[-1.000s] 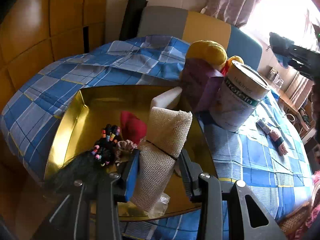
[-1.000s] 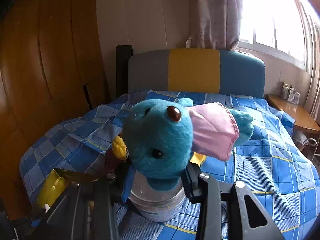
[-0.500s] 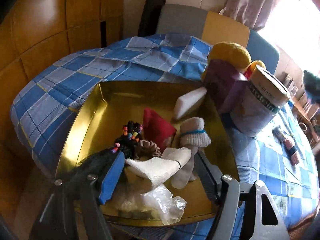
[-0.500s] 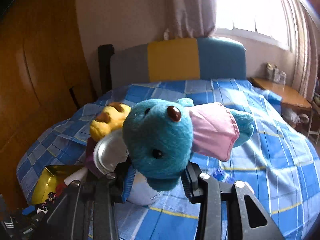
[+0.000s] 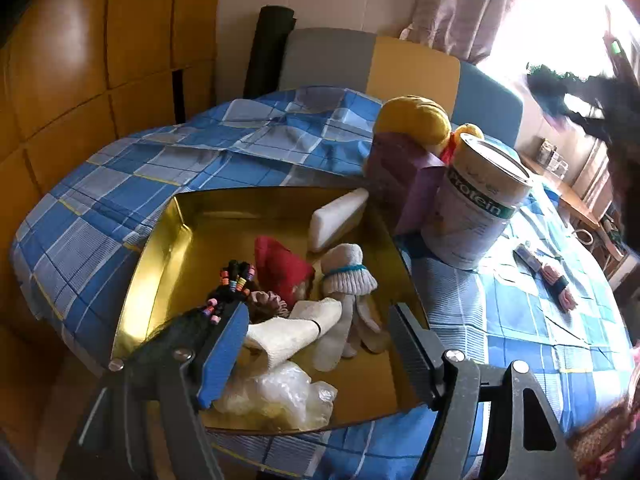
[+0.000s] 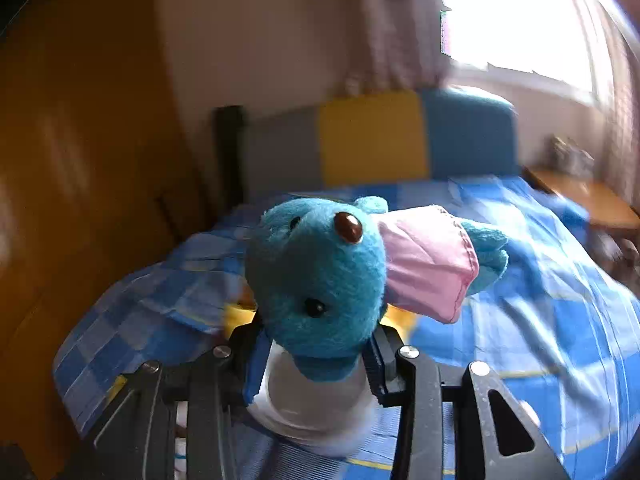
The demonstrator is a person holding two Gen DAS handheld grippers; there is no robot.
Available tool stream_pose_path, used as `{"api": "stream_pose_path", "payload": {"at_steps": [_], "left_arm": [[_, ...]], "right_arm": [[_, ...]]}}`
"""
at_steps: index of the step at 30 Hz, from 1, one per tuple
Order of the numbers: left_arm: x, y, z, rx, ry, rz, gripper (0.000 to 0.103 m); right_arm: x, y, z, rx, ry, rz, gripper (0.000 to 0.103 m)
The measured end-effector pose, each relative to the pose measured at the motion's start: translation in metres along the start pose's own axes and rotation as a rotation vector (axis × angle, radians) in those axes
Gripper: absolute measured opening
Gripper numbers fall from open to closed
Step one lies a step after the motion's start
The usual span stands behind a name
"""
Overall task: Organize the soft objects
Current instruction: 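Open the left gripper over the tray while the right carries the teal plush toward it, then lower the teal plush into the gold tray and open the right gripper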
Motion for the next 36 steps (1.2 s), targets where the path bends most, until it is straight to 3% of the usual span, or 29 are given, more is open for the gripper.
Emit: {"api": "stream_pose_path", "payload": {"at_steps": [5,11,27,36], "left_arm": [[0.000,-0.004,0.000,0.003,0.003,-0.009,0.074],[-0.001,-0.005,-0.007,-0.014,0.011,-0.005,0.074],[-0.004,-0.003,-0.035,-0.066,0.064,0.011,0.076],[-0.001,-0.002,-0.068,-0.142,0.103,0.007,0.077]], "right_arm": [[0.003,-0.015,-0.075,-0.136,0.113,-0.012,0.041],[0.007,-0.055,-0.125,-0.235,0.186,-0.068,0.041],[0.006,-0.162,-0.194,-0.373,0.320,-0.222,0.041],[0.020,-0.232,-0.196,-0.367,0.340,-0.355,0.041]]}}
Point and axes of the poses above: each gripper's, at about its wrist camera, not at the fingertips, and x roughly the way its jaws point, z to its right, y to its top, the point moved 10 cm from there along x, roughly the way its jaws point, and after that the axes turned 2 degrees about -y, right-handed, at the moved point
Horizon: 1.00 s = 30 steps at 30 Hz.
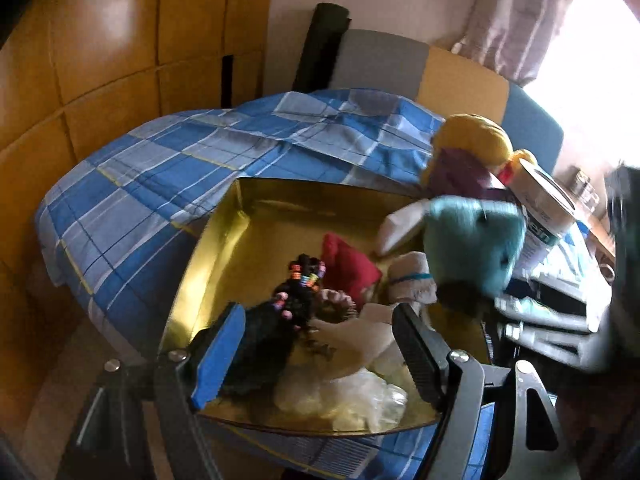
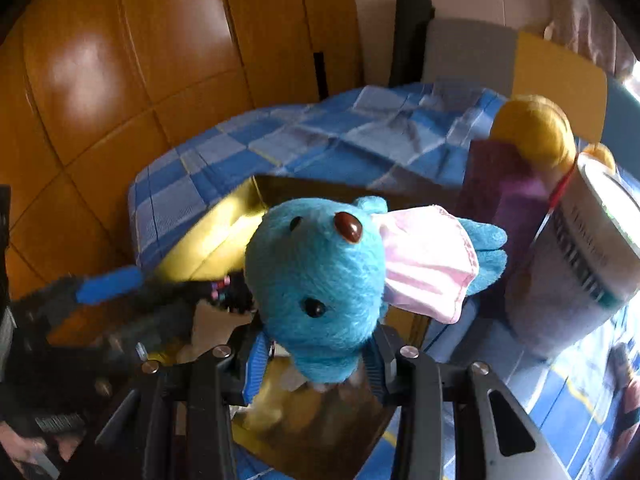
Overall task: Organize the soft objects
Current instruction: 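Lower the teal plush into the gold tray and open the right gripper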
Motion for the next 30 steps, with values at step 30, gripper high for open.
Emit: {"api": "stream_pose_path", "payload": {"at_steps": [30], "left_arm": [[0.003,-0.004,-0.008,0.012,0.030,-0.010,0.077]], "right_arm": [[0.038,-0.027,-0.010,-0.030,-0.061,-0.099,0.041]]}}
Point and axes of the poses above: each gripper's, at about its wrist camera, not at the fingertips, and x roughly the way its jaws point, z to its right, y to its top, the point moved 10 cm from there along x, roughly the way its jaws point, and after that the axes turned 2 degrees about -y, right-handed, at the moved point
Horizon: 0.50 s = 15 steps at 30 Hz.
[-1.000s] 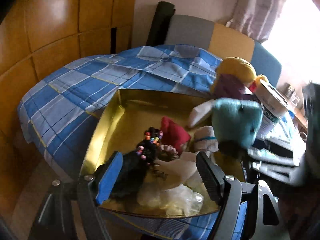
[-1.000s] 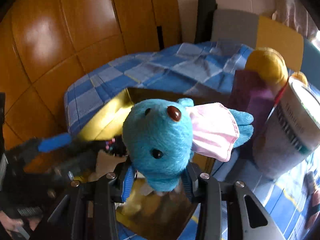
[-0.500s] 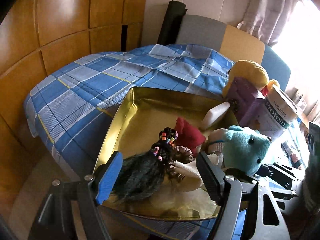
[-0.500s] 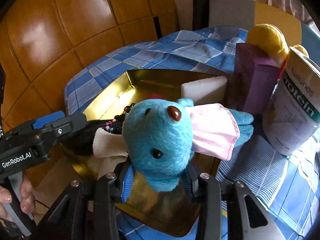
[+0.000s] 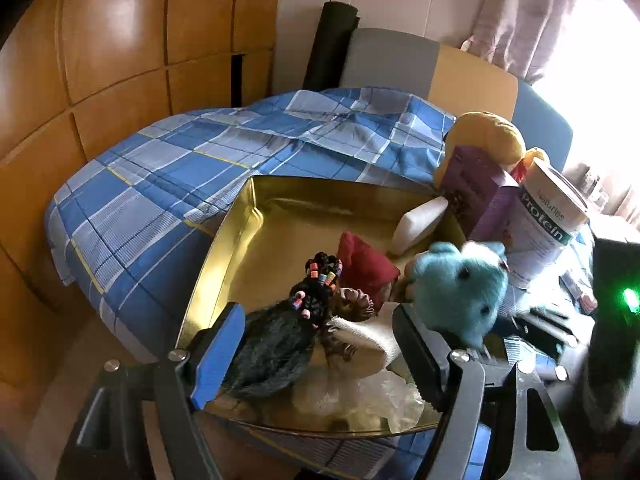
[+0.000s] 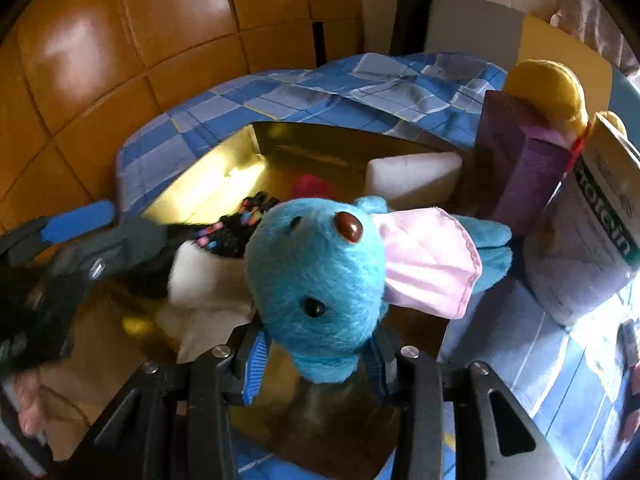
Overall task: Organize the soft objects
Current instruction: 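Lower the teal plush into the gold tray and open the right gripper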
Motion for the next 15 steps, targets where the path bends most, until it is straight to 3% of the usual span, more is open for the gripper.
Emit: {"api": "stream_pose_path", "payload": {"at_steps": [8,15], "left_arm": [[0.005,-0.002,0.000,-0.002,-0.011,-0.016,0.077],[0.006,-0.005,-0.004,-0.013,-0.008,-0.021,0.077]], "right_arm": [[0.042,0.027,0.013,-0.018,-0.089,-0.071,0.043],[0.041,0.021,0.008,0.012,-0.056,-0.067,0.048]]}}
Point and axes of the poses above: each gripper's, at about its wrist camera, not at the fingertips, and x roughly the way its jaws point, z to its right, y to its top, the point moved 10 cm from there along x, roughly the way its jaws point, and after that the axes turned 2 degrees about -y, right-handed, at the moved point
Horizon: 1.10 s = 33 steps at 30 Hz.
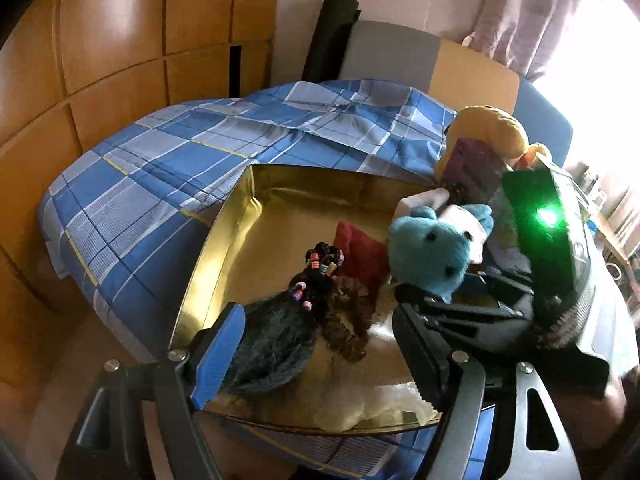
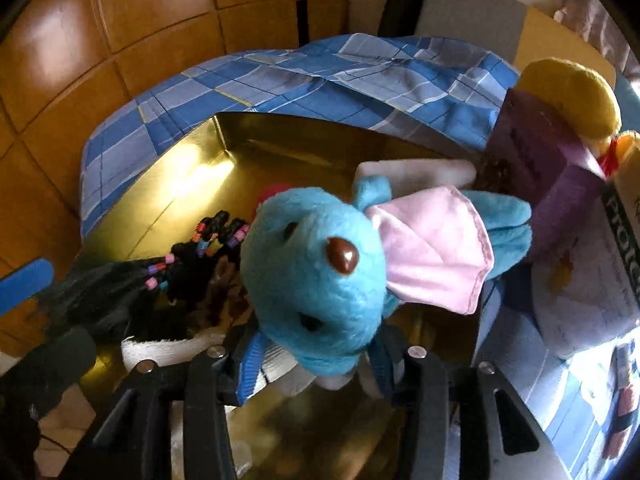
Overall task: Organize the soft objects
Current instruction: 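Lower the teal plush into the gold tray and open the right gripper, then move both grippers back to the bed toward the towel roll and tissue pack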
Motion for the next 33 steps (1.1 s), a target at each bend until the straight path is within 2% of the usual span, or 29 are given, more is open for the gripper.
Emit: {"api": "stream_pose_path", "payload": {"at_steps": [7,12,16,20,26,33], "left_arm": [[0.003,-0.002,-0.008,-0.022,0.014,-0.010,0.077],[0.001,-0.003,-0.007,-0.021,0.012,-0.007,0.079],[0.001,-0.002,-0.007,-0.025,0.003,-0.006,0.079],[0.000,-0.002,-0.003,-0.016,-0.011,-0.006,0.079],[-0.009,0.001,0.017,0.027,-0.063,0.010,0.079],[-0.015,-0.007,0.083,0.160,-0.230,-0.024,0.078]], "right_arm": [[-0.028,-0.011,0.005,0.023,0.008,0.067,0.063],[-0.048,-0.015,0.008,0.056,0.057,0.097,0.064],[-0.059,-0.028,0.015,0.116,0.104,0.082,0.064],[-0.075,-0.045,0.032,0.151,0.080,0.111,0.064],[-0.101,-0.077,0.081,0.292,0.025,0.146,0.064],[-0.129,-0.125,0.188,0.528,-0.125,0.138,0.064]]}}
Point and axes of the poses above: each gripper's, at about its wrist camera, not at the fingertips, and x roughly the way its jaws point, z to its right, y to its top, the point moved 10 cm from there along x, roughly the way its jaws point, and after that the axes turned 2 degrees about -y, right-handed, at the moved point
